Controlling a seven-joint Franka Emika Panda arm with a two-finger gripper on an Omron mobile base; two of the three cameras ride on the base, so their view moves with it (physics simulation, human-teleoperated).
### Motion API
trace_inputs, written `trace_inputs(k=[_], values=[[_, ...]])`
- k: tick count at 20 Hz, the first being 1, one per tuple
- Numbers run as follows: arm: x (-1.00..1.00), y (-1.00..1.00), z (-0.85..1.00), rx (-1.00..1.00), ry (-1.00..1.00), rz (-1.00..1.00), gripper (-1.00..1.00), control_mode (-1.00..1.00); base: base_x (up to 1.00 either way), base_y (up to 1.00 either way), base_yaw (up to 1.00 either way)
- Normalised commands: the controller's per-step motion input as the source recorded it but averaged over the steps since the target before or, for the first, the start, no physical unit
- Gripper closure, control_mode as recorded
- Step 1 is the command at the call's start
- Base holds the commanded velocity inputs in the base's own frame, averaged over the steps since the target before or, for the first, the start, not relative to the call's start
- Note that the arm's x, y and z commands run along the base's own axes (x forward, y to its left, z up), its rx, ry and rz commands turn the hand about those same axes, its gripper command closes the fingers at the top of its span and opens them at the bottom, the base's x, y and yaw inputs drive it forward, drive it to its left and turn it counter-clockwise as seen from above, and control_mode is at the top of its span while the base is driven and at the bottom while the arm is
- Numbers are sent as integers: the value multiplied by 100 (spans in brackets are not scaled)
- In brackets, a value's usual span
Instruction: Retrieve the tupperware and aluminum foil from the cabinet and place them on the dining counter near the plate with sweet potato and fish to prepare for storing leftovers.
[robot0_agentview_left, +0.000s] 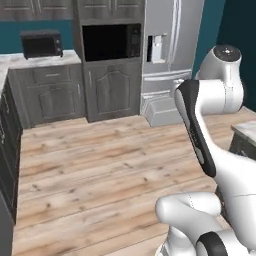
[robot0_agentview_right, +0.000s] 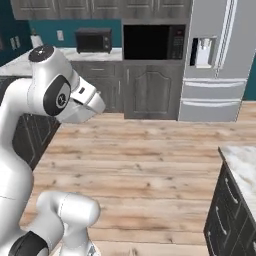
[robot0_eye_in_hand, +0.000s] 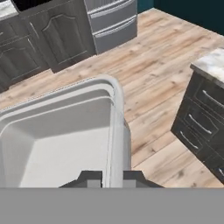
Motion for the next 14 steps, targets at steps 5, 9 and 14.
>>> trace_inputs(k=[5, 9, 14], values=[[0, 0, 0, 0, 0, 0, 100, 100, 64, 0, -58], [0, 0, 0, 0, 0, 0, 100, 100, 54, 3, -62], [0, 0, 0, 0, 0, 0, 100, 100, 61, 13, -59]])
